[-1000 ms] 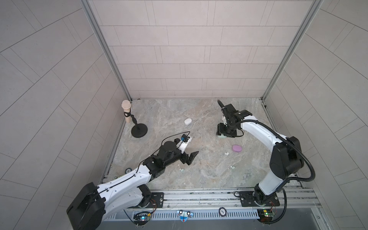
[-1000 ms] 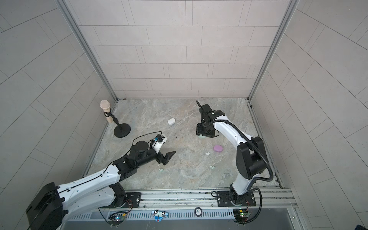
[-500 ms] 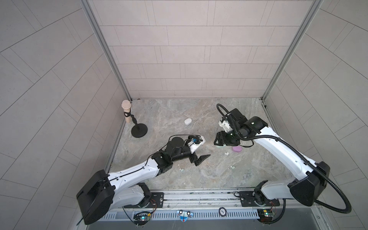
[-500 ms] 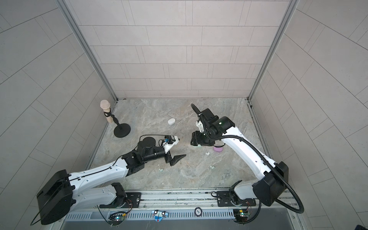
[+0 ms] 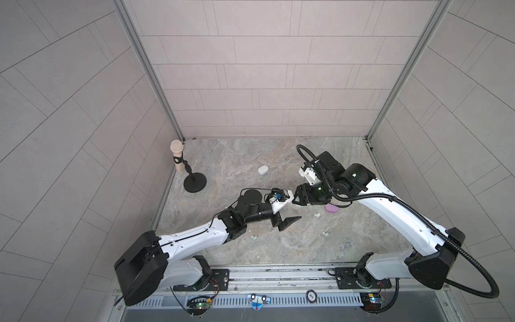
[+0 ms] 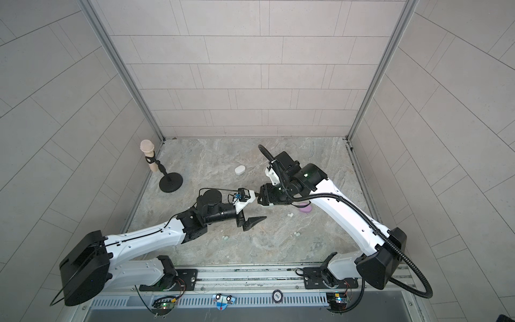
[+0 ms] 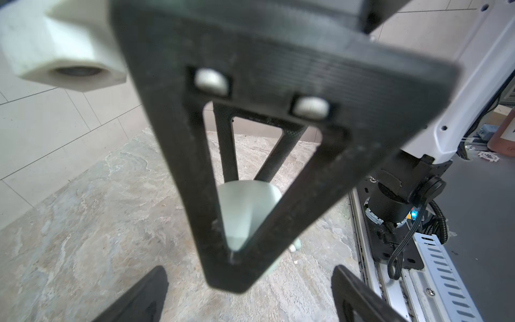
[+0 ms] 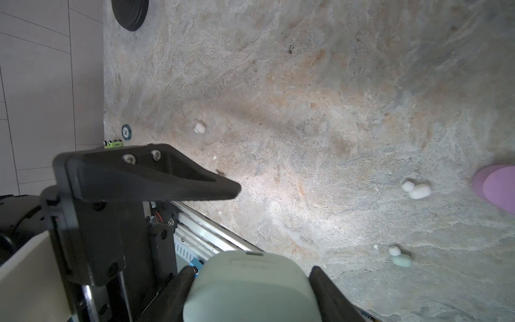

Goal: Insert wireless bluetooth earbuds into charging case
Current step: Pass the charging case.

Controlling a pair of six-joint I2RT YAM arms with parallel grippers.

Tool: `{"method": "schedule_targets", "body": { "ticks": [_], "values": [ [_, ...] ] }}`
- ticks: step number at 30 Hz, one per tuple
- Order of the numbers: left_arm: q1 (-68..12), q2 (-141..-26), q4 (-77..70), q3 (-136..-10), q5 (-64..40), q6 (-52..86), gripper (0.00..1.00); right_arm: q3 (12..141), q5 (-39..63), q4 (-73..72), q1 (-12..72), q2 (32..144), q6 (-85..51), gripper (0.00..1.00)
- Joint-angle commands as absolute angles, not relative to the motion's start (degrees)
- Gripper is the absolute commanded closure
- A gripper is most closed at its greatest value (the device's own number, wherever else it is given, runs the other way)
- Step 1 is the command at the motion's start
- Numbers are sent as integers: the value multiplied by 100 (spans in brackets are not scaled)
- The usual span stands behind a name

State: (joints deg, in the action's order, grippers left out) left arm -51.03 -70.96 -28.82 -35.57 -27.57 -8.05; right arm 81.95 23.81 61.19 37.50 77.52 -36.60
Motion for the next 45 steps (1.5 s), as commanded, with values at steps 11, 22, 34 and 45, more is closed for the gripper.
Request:
{"method": "schedule_targets", "body": {
  "ticks": [11, 22, 34, 45],
  "values": [
    [-5125, -7216, -3235, -3815, -2941, -620, 26, 8453, 2302, 6052, 3979, 7742, -3880, 41],
    [-5125, -7267, -3287, -3850, -2955, -580, 33, 8581, 2300, 6038, 4074, 7830, -3941, 41],
    [-5124, -7153, -3423, -3764, -2786, -527, 43, 8491, 2303, 5959, 4162, 7830, -4038, 42],
    [-5126, -7052, -3377, -3750, -2773, -506, 52, 8473, 2268, 6008, 4169, 7783, -4017, 42]
  ]
}}
